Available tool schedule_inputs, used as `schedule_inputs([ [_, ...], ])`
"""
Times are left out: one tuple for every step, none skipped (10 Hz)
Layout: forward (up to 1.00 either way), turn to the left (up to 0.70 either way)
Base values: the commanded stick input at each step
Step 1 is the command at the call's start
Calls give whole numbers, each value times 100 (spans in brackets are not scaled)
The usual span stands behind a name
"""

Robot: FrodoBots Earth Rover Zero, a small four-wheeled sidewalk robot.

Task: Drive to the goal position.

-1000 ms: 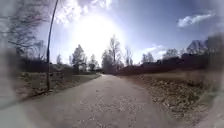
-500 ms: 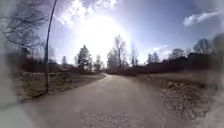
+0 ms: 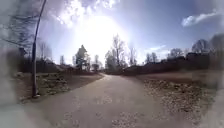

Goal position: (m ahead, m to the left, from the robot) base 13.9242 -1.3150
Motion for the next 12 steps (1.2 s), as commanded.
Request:
schedule_inputs([
  [100,-23],
  [100,-3],
  [100,0],
  [100,0],
  [100,0],
  [100,0],
  [100,0],
  [100,0],
  [100,0],
  [100,0],
  [100,0],
  [100,0],
])
